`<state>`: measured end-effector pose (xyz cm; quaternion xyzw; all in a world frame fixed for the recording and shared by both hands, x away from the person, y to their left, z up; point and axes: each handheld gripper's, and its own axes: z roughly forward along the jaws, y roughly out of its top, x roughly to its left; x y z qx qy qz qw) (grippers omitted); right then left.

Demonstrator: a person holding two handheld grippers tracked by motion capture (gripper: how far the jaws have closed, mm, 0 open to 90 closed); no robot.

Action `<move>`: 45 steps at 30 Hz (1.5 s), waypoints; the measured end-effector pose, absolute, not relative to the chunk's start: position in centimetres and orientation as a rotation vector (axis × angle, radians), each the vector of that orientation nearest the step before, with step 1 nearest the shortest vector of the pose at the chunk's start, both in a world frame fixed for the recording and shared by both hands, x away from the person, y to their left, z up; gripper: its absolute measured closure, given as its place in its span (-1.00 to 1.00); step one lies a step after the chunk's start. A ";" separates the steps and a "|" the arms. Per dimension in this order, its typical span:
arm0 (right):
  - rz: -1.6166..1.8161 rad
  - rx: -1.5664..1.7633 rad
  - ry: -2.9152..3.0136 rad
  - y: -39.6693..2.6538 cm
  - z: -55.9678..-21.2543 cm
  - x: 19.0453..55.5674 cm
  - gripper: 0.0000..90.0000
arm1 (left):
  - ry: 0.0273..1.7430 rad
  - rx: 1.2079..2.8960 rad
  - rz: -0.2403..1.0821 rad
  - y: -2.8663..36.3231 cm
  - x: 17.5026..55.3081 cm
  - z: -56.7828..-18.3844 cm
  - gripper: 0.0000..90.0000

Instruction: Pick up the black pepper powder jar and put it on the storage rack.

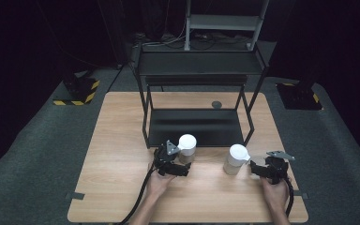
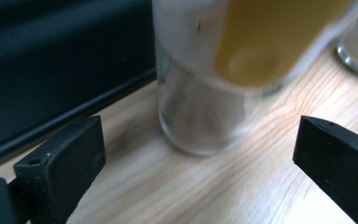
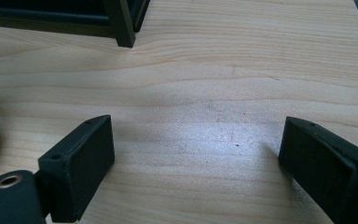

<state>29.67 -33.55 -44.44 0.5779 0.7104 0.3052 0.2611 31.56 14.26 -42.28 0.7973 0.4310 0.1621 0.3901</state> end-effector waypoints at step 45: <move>0.827 1.562 1.924 -33.6 -44.5 29.7 -0.77 | 1.061 1.950 0.537 11.0 32.0 -42.5 -0.32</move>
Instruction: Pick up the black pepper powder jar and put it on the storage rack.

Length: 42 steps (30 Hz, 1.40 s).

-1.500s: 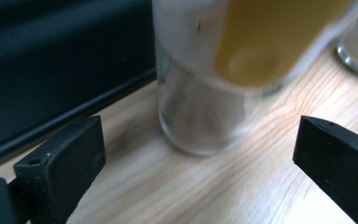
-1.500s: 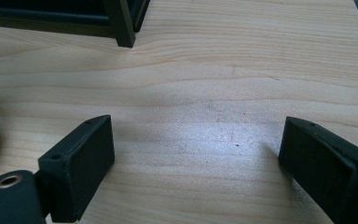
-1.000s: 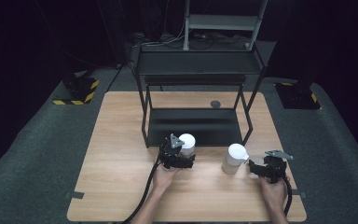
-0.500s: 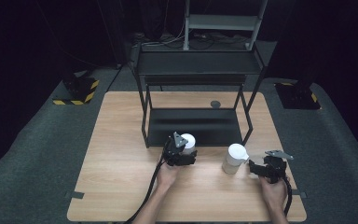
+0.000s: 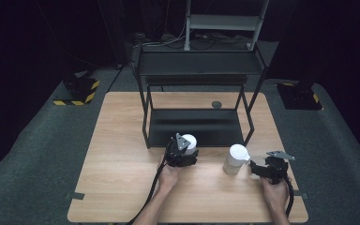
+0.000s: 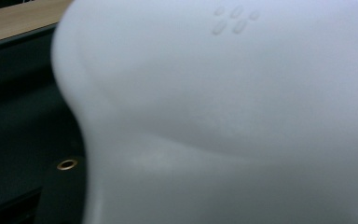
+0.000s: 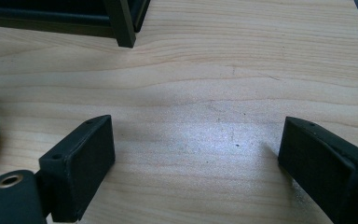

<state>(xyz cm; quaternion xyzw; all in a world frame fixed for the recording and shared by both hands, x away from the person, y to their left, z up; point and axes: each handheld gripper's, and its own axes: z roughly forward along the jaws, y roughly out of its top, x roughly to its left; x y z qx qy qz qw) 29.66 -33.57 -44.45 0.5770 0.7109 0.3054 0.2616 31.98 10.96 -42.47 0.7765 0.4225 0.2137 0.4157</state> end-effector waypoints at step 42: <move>0.827 1.562 1.924 -33.6 -44.5 29.7 -0.78 | 1.015 1.977 0.316 16.0 35.1 -31.7 -0.32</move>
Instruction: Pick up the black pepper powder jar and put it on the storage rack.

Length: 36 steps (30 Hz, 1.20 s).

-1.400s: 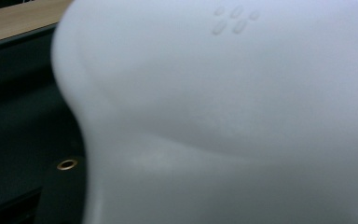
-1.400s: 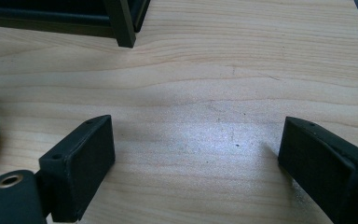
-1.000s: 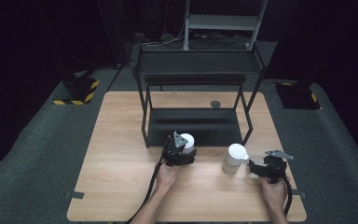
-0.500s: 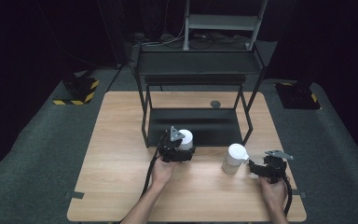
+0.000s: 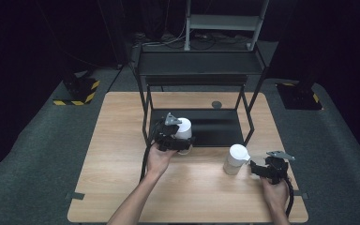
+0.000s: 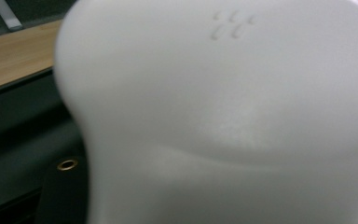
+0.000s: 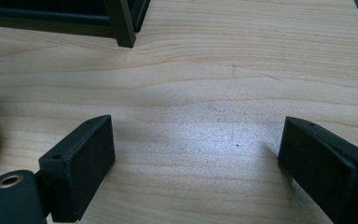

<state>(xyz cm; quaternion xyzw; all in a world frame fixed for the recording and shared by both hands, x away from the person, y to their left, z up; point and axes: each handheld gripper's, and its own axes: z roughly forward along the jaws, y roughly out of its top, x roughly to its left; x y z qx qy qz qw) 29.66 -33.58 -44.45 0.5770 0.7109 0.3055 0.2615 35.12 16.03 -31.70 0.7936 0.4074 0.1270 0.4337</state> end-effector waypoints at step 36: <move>0.827 1.563 1.924 -33.6 -44.4 29.7 -0.78 | 0.913 2.021 0.319 16.5 38.7 -15.7 -0.32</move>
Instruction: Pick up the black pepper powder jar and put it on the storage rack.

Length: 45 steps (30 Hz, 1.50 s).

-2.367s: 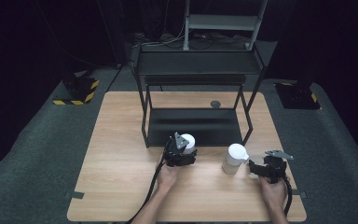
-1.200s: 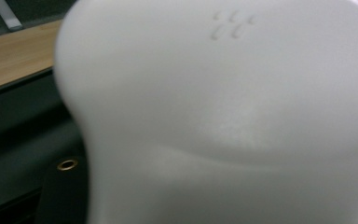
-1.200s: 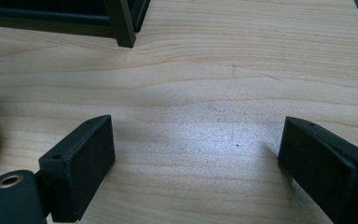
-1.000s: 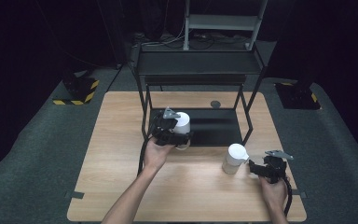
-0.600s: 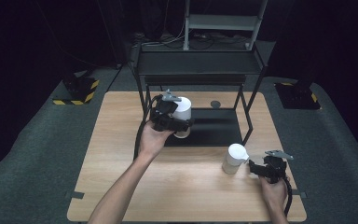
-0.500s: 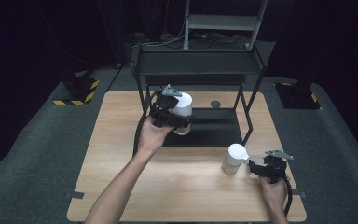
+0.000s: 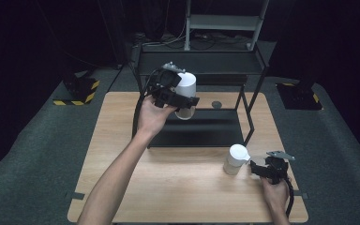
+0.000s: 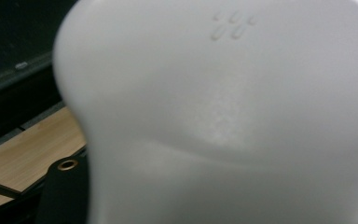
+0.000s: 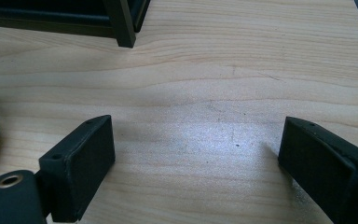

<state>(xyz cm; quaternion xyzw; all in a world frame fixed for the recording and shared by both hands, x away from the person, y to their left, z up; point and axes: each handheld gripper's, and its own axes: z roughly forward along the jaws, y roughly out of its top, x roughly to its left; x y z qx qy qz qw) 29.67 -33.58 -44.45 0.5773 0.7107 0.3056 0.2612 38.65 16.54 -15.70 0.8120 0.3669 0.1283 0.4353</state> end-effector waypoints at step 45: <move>0.825 1.563 1.926 -33.6 -44.4 29.7 -0.78 | 1.264 1.894 0.570 12.8 45.6 -9.2 -0.31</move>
